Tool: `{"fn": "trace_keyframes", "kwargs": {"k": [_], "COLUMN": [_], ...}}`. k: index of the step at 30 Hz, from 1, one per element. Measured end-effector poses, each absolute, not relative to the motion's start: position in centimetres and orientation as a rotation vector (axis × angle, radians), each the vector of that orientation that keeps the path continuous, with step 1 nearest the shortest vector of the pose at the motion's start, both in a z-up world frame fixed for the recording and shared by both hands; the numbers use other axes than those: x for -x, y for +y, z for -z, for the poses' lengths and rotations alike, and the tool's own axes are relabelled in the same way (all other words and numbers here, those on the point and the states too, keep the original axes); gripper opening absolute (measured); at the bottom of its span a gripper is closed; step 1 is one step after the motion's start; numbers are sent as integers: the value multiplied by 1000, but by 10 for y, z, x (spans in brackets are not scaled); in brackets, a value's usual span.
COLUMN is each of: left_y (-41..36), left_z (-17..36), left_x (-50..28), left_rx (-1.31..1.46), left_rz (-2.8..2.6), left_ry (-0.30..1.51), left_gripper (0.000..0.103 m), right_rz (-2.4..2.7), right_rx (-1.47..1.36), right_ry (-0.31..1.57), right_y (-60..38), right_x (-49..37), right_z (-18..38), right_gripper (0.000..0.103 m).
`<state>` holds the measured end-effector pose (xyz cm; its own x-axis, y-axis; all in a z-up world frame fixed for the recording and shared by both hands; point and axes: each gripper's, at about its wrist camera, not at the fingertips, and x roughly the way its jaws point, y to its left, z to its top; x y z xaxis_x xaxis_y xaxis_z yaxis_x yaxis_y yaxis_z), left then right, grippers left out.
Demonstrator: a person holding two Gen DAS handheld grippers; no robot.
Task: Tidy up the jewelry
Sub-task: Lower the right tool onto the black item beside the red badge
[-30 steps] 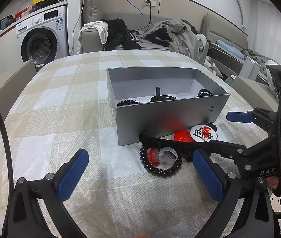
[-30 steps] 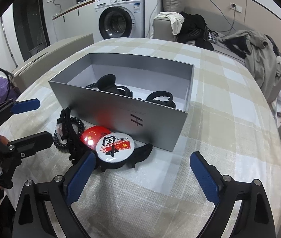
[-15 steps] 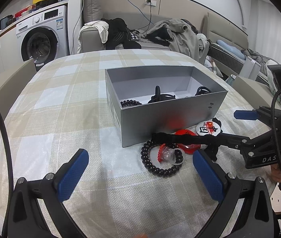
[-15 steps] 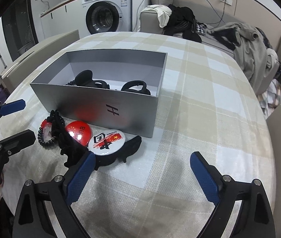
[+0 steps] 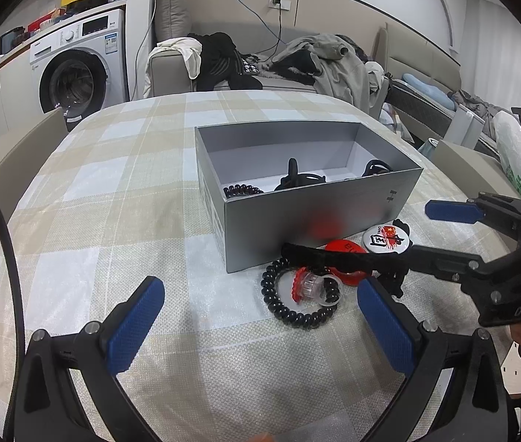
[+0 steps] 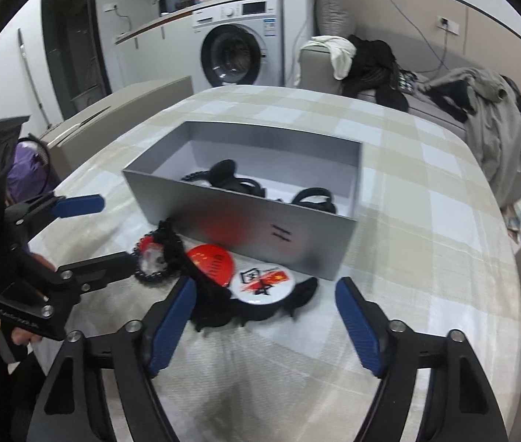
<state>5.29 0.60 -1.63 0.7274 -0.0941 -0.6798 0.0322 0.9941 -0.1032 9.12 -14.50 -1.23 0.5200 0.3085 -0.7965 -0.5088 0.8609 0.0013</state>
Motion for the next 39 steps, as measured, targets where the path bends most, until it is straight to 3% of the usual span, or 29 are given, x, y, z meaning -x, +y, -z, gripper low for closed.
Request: {"fn": "trace_keyframes", "kwargs": {"k": [15,20,32,39], "left_y": [5,5,5,4], "left_z": [16,16,16,16], "left_x": [-51,-52,-52,-53], "left_rx": [87,88,90,83], "left_rz": [70,69,70,68], "left_ry": [757,757,761,763], "left_gripper": [102,102,102,102], "right_rz": [-600,-615,-610,-615], "right_rx": [277,292,319,429], "right_ry": [898,884,823,909], "right_y": [-120,-117,-130,-136], "right_x": [-87,-84,-76,-73], "right_z": [28,28,8,17], "right_gripper": [51,32,31,32]}}
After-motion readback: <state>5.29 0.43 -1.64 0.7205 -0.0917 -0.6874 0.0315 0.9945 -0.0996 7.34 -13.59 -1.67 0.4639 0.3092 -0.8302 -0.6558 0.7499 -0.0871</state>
